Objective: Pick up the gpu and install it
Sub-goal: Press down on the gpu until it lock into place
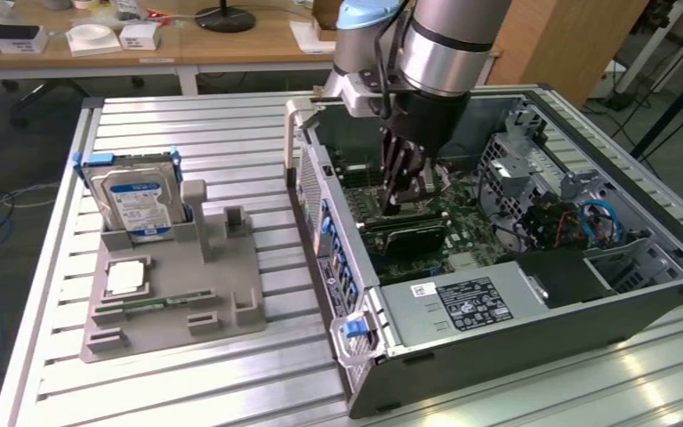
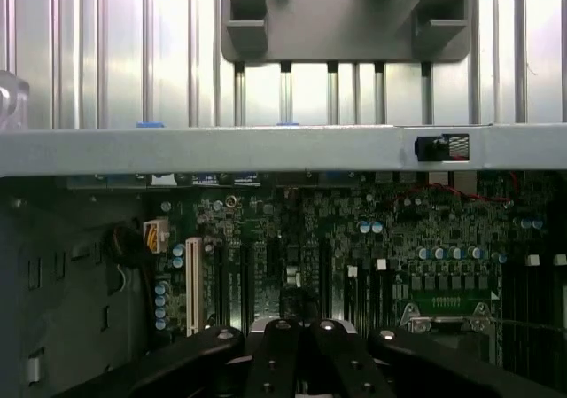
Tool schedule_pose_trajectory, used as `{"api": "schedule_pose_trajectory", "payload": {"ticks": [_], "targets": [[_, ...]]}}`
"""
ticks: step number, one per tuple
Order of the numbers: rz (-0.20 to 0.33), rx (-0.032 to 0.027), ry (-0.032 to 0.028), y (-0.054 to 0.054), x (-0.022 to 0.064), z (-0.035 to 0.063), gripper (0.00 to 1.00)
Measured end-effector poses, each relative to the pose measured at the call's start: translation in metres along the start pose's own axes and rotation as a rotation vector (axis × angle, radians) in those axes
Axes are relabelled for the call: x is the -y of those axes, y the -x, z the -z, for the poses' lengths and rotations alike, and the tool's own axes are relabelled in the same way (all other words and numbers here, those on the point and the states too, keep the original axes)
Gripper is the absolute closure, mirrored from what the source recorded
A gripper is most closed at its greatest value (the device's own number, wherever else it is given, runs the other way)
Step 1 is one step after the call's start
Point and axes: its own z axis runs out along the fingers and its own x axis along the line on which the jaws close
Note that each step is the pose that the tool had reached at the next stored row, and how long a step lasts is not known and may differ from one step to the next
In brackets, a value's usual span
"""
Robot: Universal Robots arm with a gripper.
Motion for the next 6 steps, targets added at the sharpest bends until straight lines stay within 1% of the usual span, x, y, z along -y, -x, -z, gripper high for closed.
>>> {"api": "schedule_pose_trajectory", "payload": {"ticks": [6], "targets": [[0.000, 0.0000, 0.0000, 0.0000, 0.0003, 0.0000, 0.89]]}}
